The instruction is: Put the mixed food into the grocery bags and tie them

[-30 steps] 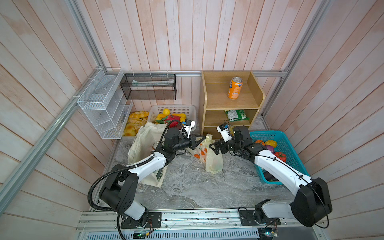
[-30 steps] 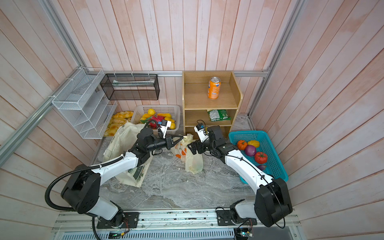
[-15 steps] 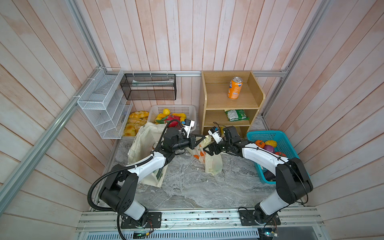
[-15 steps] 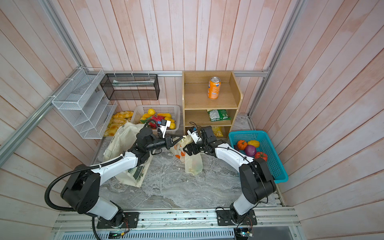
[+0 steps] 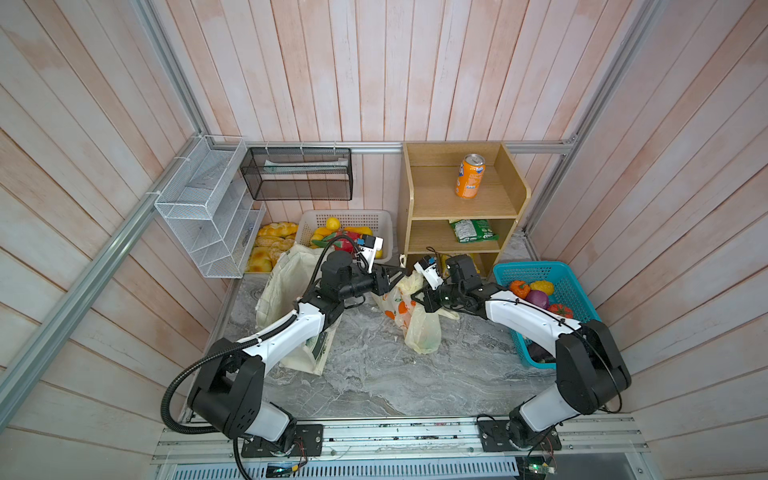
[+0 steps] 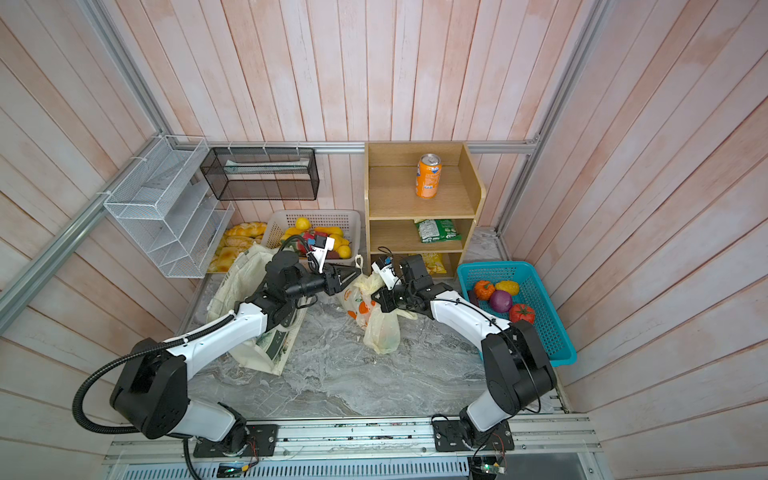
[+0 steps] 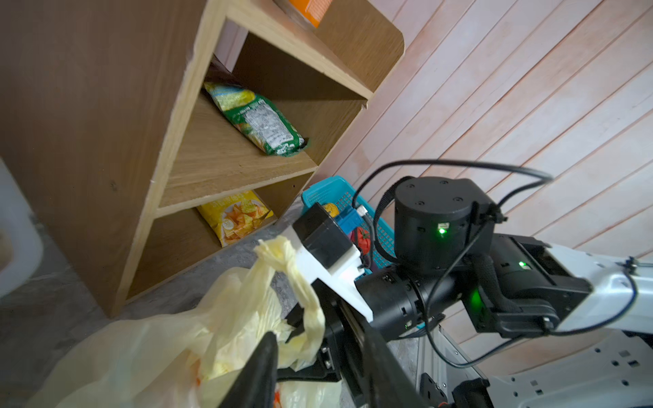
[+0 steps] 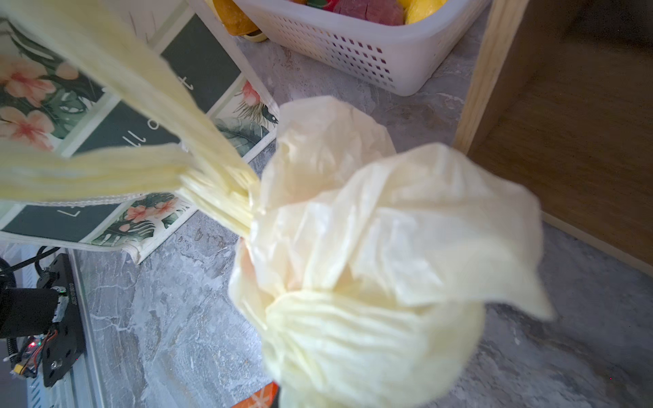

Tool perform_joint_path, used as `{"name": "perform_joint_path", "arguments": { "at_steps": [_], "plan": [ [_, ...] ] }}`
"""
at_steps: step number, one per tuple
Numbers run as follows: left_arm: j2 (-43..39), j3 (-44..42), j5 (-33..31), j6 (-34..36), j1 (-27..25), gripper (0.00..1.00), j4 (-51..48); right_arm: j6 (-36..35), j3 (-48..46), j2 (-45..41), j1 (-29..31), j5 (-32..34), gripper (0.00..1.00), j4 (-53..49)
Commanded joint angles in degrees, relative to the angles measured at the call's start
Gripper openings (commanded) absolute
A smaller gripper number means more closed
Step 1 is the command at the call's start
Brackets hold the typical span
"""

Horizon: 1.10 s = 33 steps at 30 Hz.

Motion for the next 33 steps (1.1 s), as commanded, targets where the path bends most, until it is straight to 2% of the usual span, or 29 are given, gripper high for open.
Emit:
{"name": "perform_joint_path", "arguments": {
  "at_steps": [1,9,13,18,23,27,32,33],
  "plan": [
    [-6.1,5.0,-8.7,5.3,1.2,0.49,-10.0,3.5,-0.2,-4.1,0.1,2.5,0.00,-2.5],
    [-12.0,14.0,-31.6,12.7,3.1,0.53,-42.4,8.7,0.3,-12.5,0.1,3.7,0.00,-6.8],
    [-12.9,14.6,-36.5,14.3,3.2,0.54,-53.0,10.3,2.9,-16.1,0.1,4.1,0.00,-9.4],
    [-14.0,13.2,-37.3,14.4,2.8,0.56,-59.1,10.6,7.6,-18.0,0.1,5.8,0.00,-12.9],
    [-13.4,12.2,-46.2,14.3,1.4,0.56,-64.0,10.4,10.7,-18.4,0.1,6.3,0.00,-14.4],
    [-13.1,11.0,-50.3,14.2,0.6,0.57,-65.7,10.4,11.3,-18.5,0.1,6.2,0.00,-14.5],
    [-12.6,8.9,-50.8,13.9,0.5,0.57,-65.5,10.2,11.8,-18.5,0.2,6.3,0.00,-14.7],
    [-12.6,8.4,-49.8,14.0,0.5,0.52,-65.0,10.2,12.0,-18.5,0.1,6.4,0.00,-14.9]
  ]
}}
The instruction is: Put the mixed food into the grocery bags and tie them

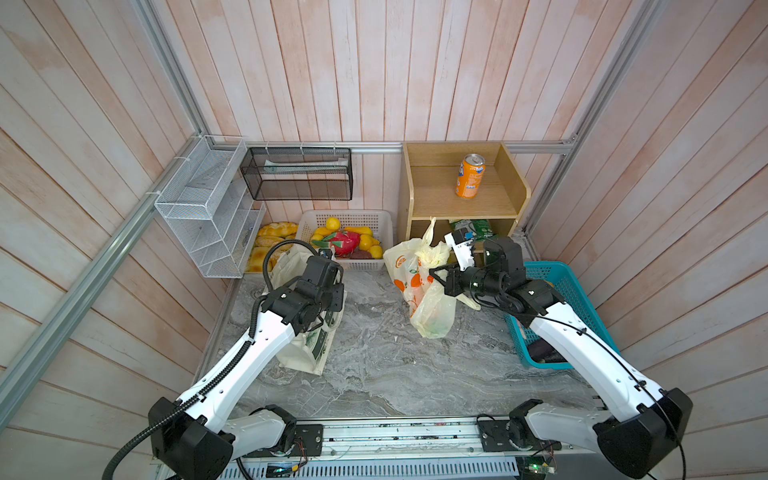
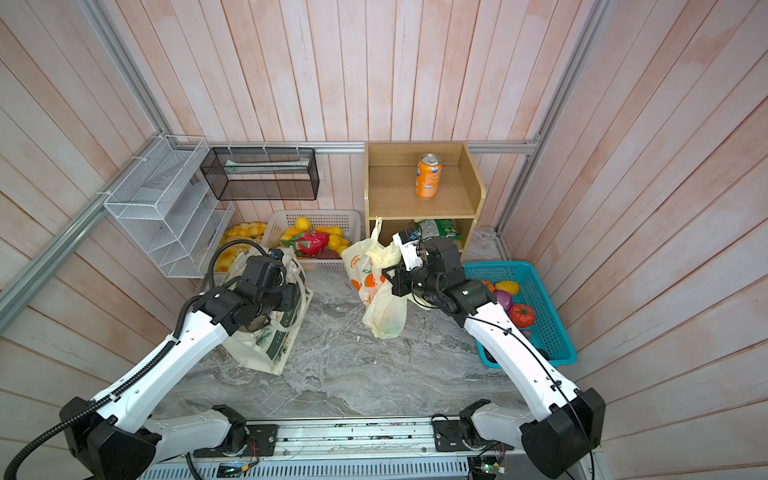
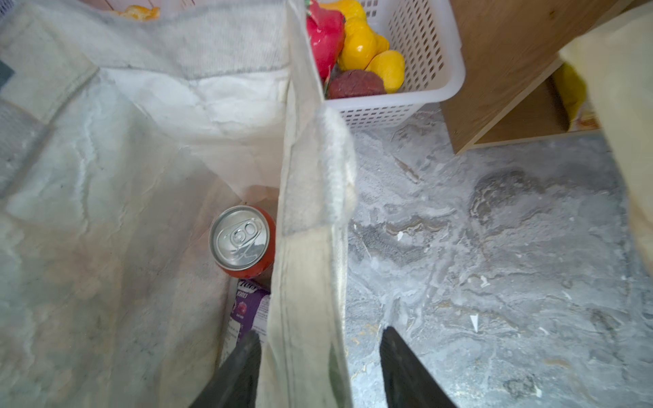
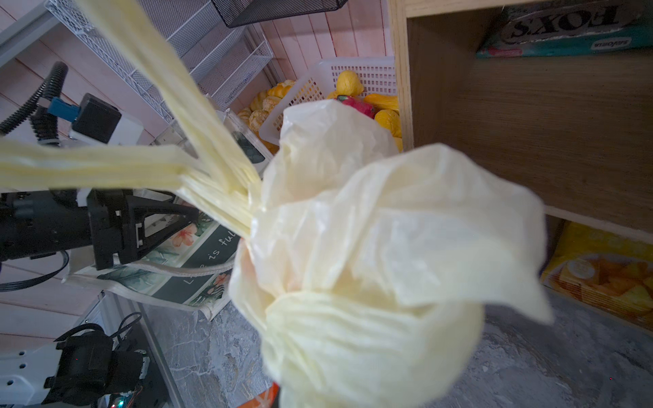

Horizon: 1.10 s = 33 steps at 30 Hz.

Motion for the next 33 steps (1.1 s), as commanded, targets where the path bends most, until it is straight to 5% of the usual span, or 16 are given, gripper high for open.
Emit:
{"name": "perform_joint_path", "arguments": {
  "at_steps": [1,4,12,19,28,33],
  "plan": [
    [0.3,-1.4,-0.3,0.7,-0.4,0.41,-0.4,0.2,2.3,-0.4,0.1,0.9,0.00,-1.6],
    [0.0,-1.3,5.5,0.8,-1.5,0.00,1.7,-0.3,3.6,-0.3,0.0,1.7,0.00,-2.4],
    [-0.9,-0.4,20.2,-9.4,-7.0,0.00,15.5,1.3,8.0,0.1,-1.5,4.2,0.00,-4.0],
    [4.3,0.9,20.8,-17.4,-11.9,0.00,29.3,3.7,12.3,0.2,-4.3,6.0,0.00,-5.5],
    [8.0,7.5,20.1,-14.2,-13.6,0.40,29.6,6.1,18.3,-0.1,-6.4,7.6,0.00,-9.4],
    [2.8,8.2,15.2,-11.4,-11.6,0.49,25.5,8.4,23.3,1.0,-5.8,5.7,0.00,-10.5]
  ]
}}
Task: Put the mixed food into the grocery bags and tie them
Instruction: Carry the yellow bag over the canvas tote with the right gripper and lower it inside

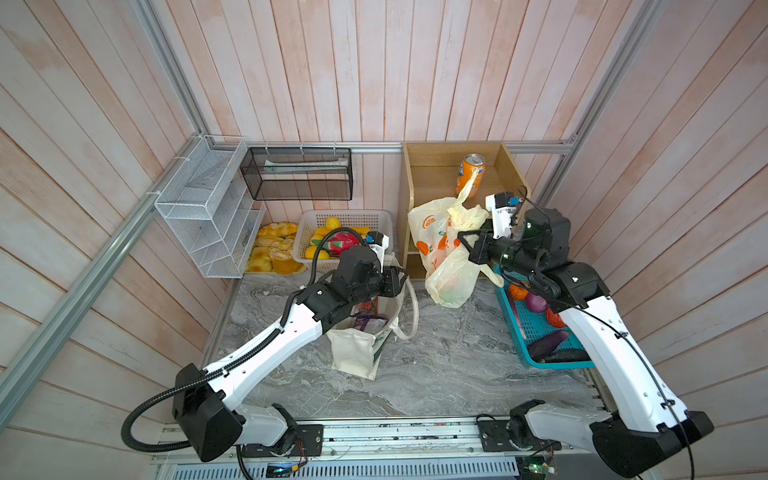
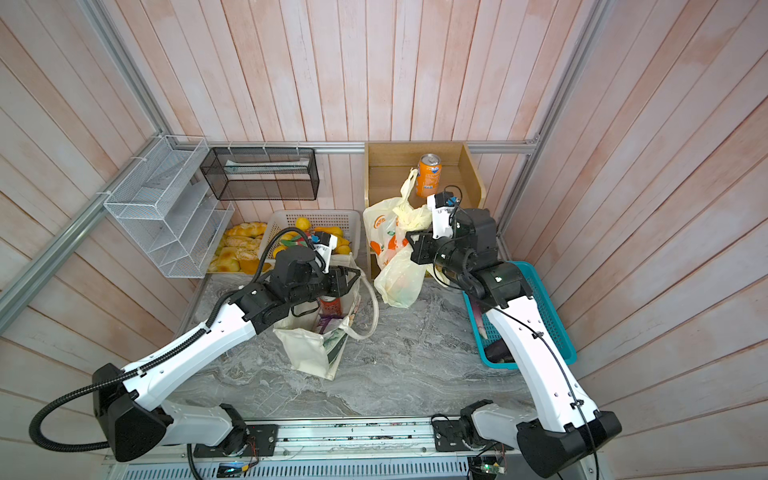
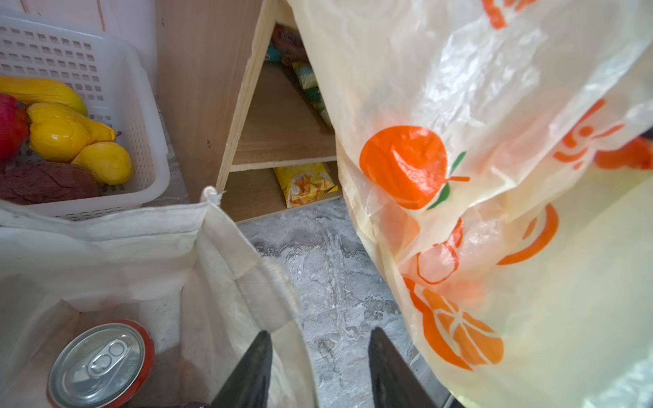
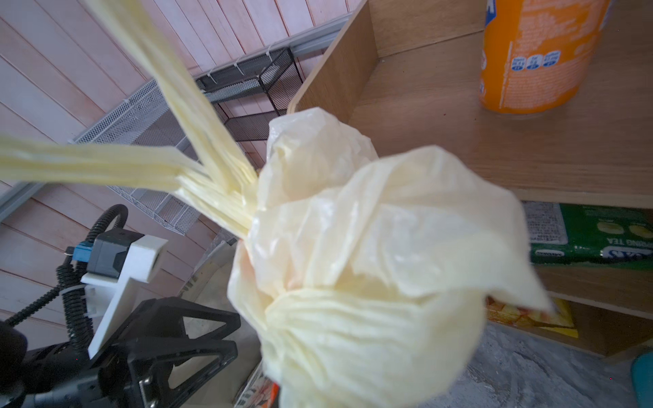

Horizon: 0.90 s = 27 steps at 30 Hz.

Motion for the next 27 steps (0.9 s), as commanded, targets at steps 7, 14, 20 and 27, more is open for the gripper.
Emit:
{"name": "perform_joint_path", "arguments": {
  "at_steps": [7,14,20,27],
  "plan": [
    [-11.9,-2.7,-8.2,6.1,11.7,0.58,-8.8,5.9,12.2,6.4,7.3,0.6,0.00,-2.5],
    [-14.1,-8.8,-4.6,8.5,18.2,0.63,-12.2,9.9,17.9,13.2,16.7,5.9,0.00,-2.7],
    [-12.7,-14.3,-2.8,8.7,19.1,0.64,-9.5,11.8,19.7,18.0,22.1,8.8,0.00,-2.3],
    [-12.1,-17.6,3.5,9.1,20.1,0.00,-4.1,12.1,18.1,22.5,26.0,12.8,0.00,-2.9]
  ]
}}
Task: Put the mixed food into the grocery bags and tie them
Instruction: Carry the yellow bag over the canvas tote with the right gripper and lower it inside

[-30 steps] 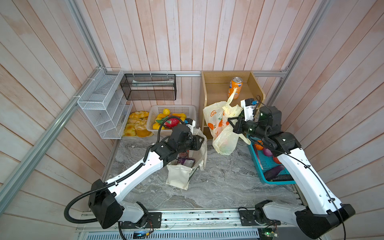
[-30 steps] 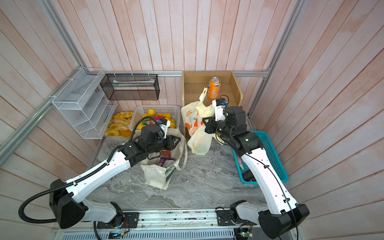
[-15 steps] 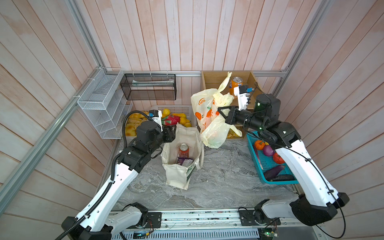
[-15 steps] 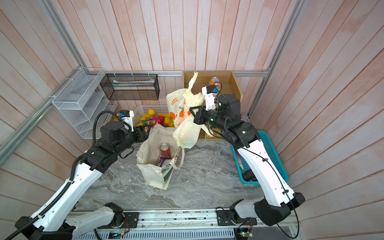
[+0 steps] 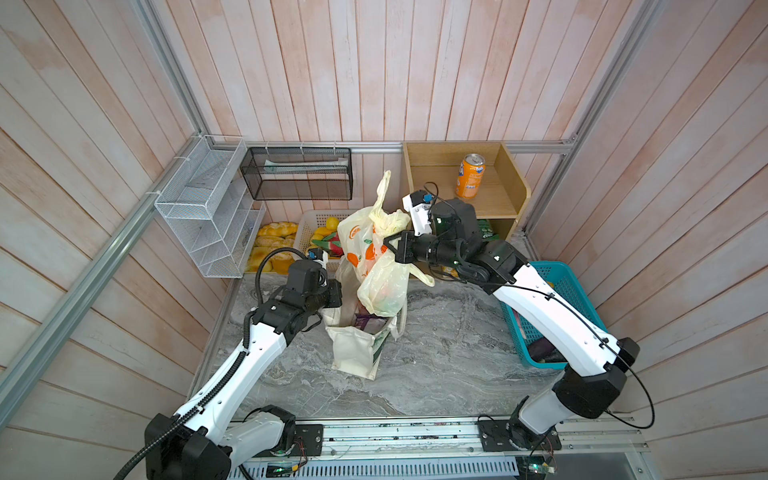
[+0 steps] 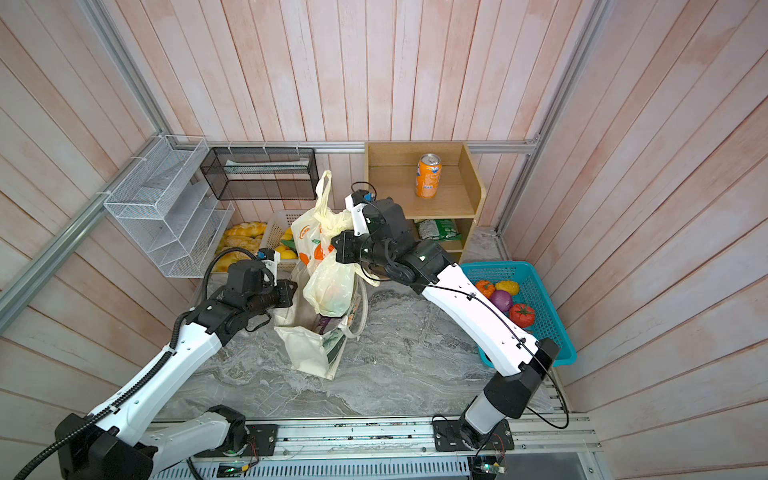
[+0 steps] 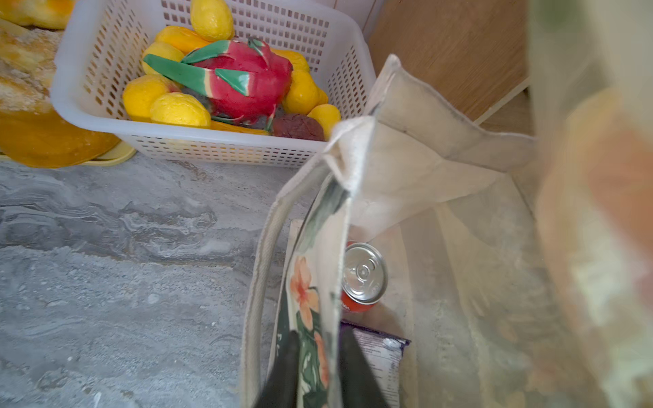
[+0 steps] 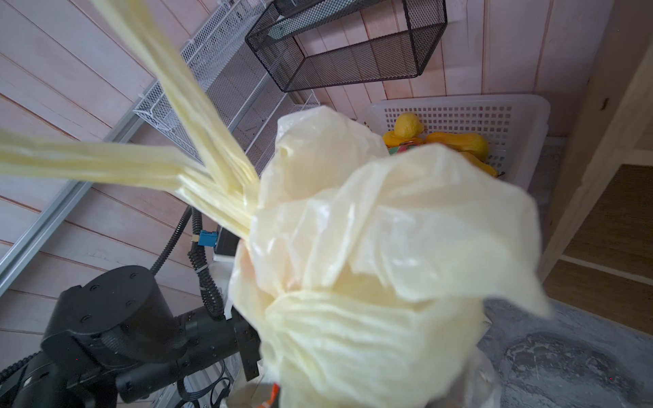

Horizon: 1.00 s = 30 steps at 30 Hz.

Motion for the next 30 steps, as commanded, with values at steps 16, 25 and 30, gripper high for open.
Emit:
{"name": "perform_joint_path", "arguments": {
  "at_steps": [16,25,30],
  "plan": [
    [-2.4,-1.9,4.6,-1.2,0.4,0.00,6.9,-8.2,-4.6,9.2,8.0,11.9,0.00,-15.7],
    [-3.4,-1.6,4.0,-1.2,0.5,0.00,6.7,-12.0,-3.4,25.3,7.9,6.8,0.00,-17.8],
    [-4.4,-1.8,3.8,-1.3,0.6,0.00,6.4,-12.4,-4.3,31.9,7.4,2.8,0.00,-15.5]
  ]
}}
